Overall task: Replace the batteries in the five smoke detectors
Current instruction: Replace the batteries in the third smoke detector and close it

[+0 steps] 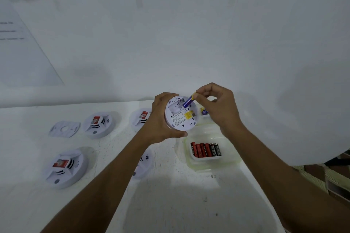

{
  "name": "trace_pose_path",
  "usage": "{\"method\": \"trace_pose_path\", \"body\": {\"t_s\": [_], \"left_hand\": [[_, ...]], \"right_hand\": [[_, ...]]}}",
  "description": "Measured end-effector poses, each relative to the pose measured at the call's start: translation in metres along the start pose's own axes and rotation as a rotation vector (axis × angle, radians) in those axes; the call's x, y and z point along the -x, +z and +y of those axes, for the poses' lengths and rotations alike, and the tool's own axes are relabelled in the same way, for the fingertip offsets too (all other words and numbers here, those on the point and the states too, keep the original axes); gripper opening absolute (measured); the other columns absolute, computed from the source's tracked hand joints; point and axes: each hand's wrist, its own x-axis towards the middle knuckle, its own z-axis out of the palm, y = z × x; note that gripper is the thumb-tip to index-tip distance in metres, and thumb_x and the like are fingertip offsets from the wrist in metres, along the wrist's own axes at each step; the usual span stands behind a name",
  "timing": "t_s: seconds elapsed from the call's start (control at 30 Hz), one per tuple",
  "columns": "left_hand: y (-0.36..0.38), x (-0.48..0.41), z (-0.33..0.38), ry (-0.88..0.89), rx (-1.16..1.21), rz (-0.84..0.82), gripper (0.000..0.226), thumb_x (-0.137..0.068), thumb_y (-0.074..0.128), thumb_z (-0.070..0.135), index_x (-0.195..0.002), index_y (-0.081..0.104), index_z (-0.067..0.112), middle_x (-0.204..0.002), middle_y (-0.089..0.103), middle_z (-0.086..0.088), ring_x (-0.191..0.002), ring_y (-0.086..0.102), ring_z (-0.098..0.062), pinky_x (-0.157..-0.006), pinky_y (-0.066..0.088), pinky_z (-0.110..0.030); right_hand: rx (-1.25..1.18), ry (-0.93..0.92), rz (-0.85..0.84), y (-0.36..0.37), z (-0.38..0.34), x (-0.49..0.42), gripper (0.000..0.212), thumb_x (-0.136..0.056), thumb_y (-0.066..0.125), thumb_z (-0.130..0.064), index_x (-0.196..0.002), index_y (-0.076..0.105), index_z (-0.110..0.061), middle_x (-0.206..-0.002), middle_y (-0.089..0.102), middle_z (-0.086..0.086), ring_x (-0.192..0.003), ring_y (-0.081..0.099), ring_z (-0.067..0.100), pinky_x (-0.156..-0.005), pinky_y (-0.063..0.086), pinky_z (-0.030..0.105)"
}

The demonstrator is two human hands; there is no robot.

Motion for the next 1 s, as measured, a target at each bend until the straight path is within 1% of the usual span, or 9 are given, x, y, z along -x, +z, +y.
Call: {"method": "trace_pose_path", "body": {"t_s": [0.07, 0.17, 0.3, 0.37, 0.47, 0.6, 0.73, 0.87, 1.0], "left_hand": [[0.003, 0.0, 0.003, 0.018, 0.002, -0.004, 0.093, -0.046, 0.083, 0.056, -0.124, 0.034, 0.047, -0.128, 0.038, 0.005, -0.123, 0.04, -0.015, -0.107, 0.038, -0.031], [0.005, 0.001, 0.004, 0.027, 0.016, -0.008, 0.094, -0.047, 0.082, 0.058, -0.127, 0.033, 0.043, -0.132, 0.039, 0.0, -0.125, 0.041, -0.017, -0.109, 0.038, -0.033], [0.004, 0.001, 0.004, 0.05, 0.007, -0.041, 0.092, -0.051, 0.08, 0.059, -0.129, 0.033, 0.043, -0.137, 0.038, -0.001, -0.128, 0.039, -0.019, -0.112, 0.036, -0.038], [0.003, 0.002, 0.004, 0.053, 0.01, -0.058, 0.091, -0.052, 0.08, 0.059, -0.129, 0.033, 0.045, -0.137, 0.036, 0.0, -0.129, 0.038, -0.018, -0.112, 0.036, -0.037], [0.002, 0.004, 0.003, 0.034, 0.069, -0.078, 0.09, -0.054, 0.076, 0.071, -0.126, 0.034, 0.039, -0.134, 0.036, 0.011, -0.126, 0.041, -0.015, -0.113, 0.032, -0.024], [-0.001, 0.001, -0.001, 0.059, 0.07, -0.083, 0.089, -0.056, 0.085, 0.038, -0.128, 0.033, 0.036, -0.132, 0.034, 0.017, -0.126, 0.041, -0.013, -0.113, 0.036, -0.035], [-0.003, 0.001, 0.0, 0.051, 0.084, -0.107, 0.09, -0.054, 0.082, 0.057, -0.127, 0.032, 0.039, -0.131, 0.032, 0.023, -0.123, 0.037, 0.008, -0.106, 0.033, -0.013], [0.001, 0.003, -0.001, 0.044, 0.084, -0.116, 0.089, -0.053, 0.079, 0.055, -0.128, 0.032, 0.039, -0.131, 0.035, 0.018, -0.123, 0.038, 0.002, -0.103, 0.034, -0.011], [0.003, 0.0, -0.006, 0.053, 0.109, -0.132, 0.093, -0.054, 0.086, 0.045, -0.13, 0.035, 0.031, -0.131, 0.042, -0.002, -0.124, 0.044, -0.022, -0.105, 0.043, -0.034]], "right_hand": [[0.019, 0.01, 0.04, 0.009, 0.005, 0.009, 0.005, -0.083, 0.076, -0.019, -0.081, 0.071, -0.019, -0.079, 0.07, -0.014, -0.078, 0.06, 0.007, -0.073, 0.05, 0.034], [0.032, 0.026, 0.096, 0.019, 0.01, 0.018, 0.005, -0.085, 0.074, -0.021, -0.082, 0.07, -0.022, -0.085, 0.069, -0.014, -0.093, 0.062, 0.01, -0.08, 0.053, 0.034], [0.068, -0.041, 0.104, 0.023, 0.013, 0.022, 0.004, -0.085, 0.075, -0.017, -0.086, 0.071, -0.018, -0.106, 0.06, -0.006, -0.095, 0.059, 0.0, -0.075, 0.047, 0.009], [0.084, -0.088, 0.096, 0.024, 0.015, 0.022, 0.003, -0.085, 0.075, -0.014, -0.087, 0.073, -0.013, -0.106, 0.062, -0.001, -0.092, 0.061, 0.0, -0.076, 0.047, 0.007], [0.17, -0.248, 0.085, 0.023, 0.017, 0.024, 0.009, -0.088, 0.071, -0.017, -0.092, 0.074, -0.009, -0.101, 0.066, 0.001, -0.09, 0.061, 0.002, -0.071, 0.048, 0.009], [0.335, -0.51, 0.01, 0.015, 0.024, 0.024, 0.027, -0.094, 0.059, -0.028, -0.099, 0.073, -0.005, -0.106, 0.065, 0.006, -0.091, 0.062, 0.007, -0.069, 0.056, 0.023], [0.468, -0.65, -0.043, 0.006, 0.028, 0.02, 0.032, -0.093, 0.059, -0.031, -0.099, 0.073, -0.003, -0.111, 0.065, 0.012, -0.093, 0.062, 0.012, -0.071, 0.058, 0.028], [0.521, -0.67, -0.159, -0.003, 0.033, 0.015, 0.034, -0.092, 0.061, -0.034, -0.102, 0.073, -0.003, -0.114, 0.064, 0.012, -0.094, 0.066, 0.021, -0.067, 0.061, 0.035], [0.576, -0.701, -0.218, -0.003, 0.04, 0.011, 0.036, -0.092, 0.061, -0.04, -0.102, 0.074, -0.007, -0.118, 0.062, 0.01, -0.099, 0.061, 0.014, -0.071, 0.057, 0.029]]}}
